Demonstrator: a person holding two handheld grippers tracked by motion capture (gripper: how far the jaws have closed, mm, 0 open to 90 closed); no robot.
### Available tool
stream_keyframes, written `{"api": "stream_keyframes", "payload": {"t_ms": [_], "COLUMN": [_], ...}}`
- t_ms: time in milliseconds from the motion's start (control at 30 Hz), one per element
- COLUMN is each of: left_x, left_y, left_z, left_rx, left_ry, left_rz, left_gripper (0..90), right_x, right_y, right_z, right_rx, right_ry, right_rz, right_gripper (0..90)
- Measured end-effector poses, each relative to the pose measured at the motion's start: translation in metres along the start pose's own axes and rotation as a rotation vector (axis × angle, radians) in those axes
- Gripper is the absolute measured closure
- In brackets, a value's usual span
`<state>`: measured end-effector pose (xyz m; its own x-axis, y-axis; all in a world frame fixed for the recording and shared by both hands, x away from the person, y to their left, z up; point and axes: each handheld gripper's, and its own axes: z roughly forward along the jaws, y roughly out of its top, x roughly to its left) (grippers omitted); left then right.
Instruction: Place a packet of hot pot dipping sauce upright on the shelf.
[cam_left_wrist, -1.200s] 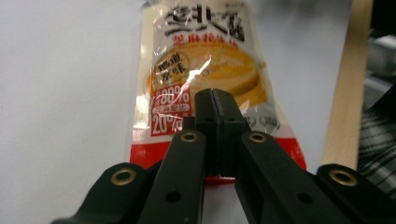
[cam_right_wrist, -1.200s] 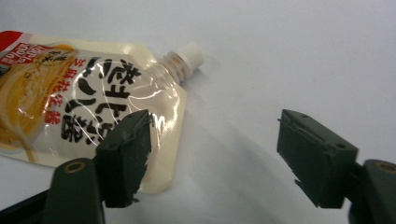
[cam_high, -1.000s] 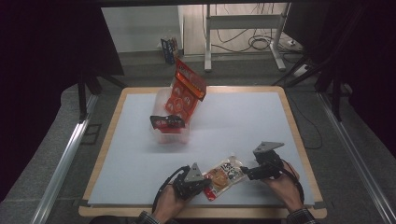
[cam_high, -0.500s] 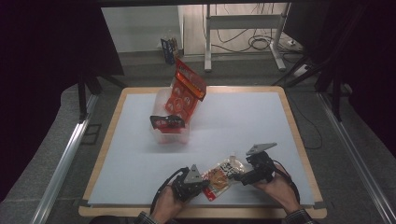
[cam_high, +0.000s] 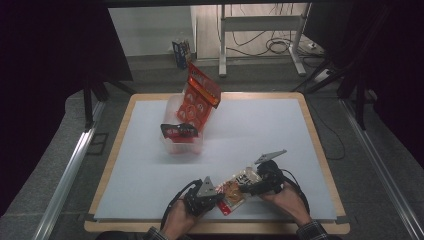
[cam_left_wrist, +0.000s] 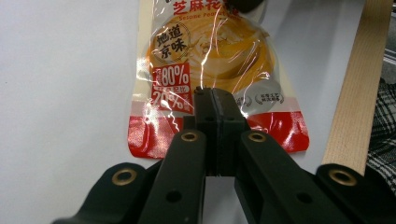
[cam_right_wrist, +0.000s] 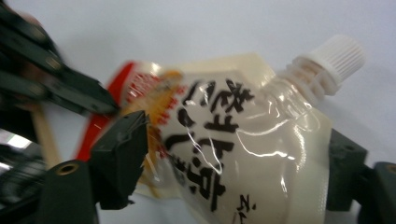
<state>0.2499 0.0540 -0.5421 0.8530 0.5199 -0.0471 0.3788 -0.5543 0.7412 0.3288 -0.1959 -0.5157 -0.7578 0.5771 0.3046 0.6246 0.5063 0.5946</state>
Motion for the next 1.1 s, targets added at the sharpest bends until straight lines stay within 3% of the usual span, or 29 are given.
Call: {"api": "stream_keyframes", "payload": {"t_ms": [133,200,267,300,367,500,667,900,967,1100], "left_x": [0.000,0.000,0.000,-0.001,0.000,-0.001,0.001,0.002,0.004,0.003], "left_y": [0.000,0.000,0.000,0.000,0.000,-0.001,-0.001,-0.003,-0.003,-0.002], "left_z": [0.000,0.000,0.000,0.000,0.000,0.000,-0.002,-0.004,-0.005,-0.011], "left_rx": [0.000,-0.001,-0.001,-0.002,-0.003,-0.014,-0.012,-0.031,-0.036,-0.052], "left_ry": [0.001,0.000,0.002,0.003,0.003,0.002,-0.002,-0.020,-0.048,-0.028], "left_rz": [0.001,-0.002,0.001,0.001,0.000,-0.008,0.002,-0.026,-0.033,-0.043], "left_gripper": [90.0,90.0,90.0,90.0,90.0,90.0,90.0,89.8,77.1,60.3], "right_x": [-0.002,0.001,0.007,0.012,0.014,0.013,0.016,0.018,0.020,0.022], "right_y": [0.002,0.003,0.004,0.006,0.008,0.009,0.013,0.018,0.020,0.026], "right_z": [-0.006,-0.005,-0.001,-0.001,-0.004,-0.010,-0.016,-0.022,-0.024,-0.030], "right_rx": [-0.055,-0.054,-0.031,-0.019,-0.031,-0.046,-0.068,-0.077,-0.077,-0.095], "right_ry": [0.075,0.096,0.068,0.022,0.007,0.033,0.065,0.102,0.099,0.085], "right_rz": [0.043,0.033,-0.006,-0.045,-0.064,-0.033,-0.028,-0.024,-0.033,-0.059], "right_gripper": [34.6,43.5,50.6,56.0,64.9,71.3,75.3,80.8,81.8,83.0]}}
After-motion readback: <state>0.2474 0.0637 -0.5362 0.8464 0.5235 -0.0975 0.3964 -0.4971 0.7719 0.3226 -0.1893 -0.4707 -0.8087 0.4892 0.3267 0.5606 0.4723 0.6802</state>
